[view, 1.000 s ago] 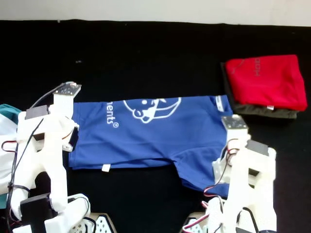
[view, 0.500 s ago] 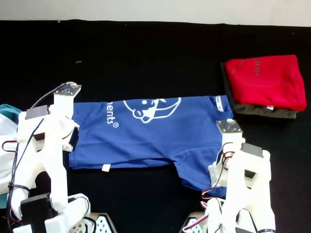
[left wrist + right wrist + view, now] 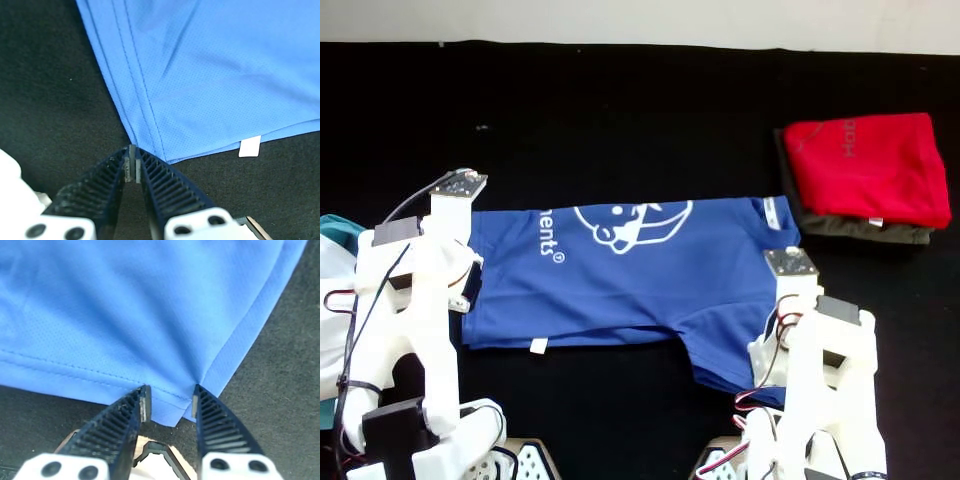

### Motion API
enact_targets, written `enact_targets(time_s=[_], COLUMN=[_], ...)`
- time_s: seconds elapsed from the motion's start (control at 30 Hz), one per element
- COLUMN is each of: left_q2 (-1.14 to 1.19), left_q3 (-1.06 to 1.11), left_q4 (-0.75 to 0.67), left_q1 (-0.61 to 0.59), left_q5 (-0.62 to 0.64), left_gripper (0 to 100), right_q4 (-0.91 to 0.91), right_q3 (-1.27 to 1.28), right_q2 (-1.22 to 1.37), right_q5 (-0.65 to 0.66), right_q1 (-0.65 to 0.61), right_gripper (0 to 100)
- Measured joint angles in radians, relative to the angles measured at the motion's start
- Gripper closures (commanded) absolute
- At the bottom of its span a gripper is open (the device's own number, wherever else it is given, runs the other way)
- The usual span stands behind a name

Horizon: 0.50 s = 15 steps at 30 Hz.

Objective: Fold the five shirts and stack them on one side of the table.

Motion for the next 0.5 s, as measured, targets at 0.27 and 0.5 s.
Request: enact_targets(time_s=[0.27,0.5], left_q2=[0.000,0.000], left_q3=[0.000,0.000], left_q4=[0.000,0.000], left_q1=[0.000,0.000], left_q5=[0.000,0.000], left_gripper=[99,99], right_q4=[-0.026,-0.028], right_q3=[0.003,-0.009], right_q2=[0.000,0.000], right_q5=[0.043,0.044], right_q1=[0.000,0.000], right_gripper=[99.2,99.2])
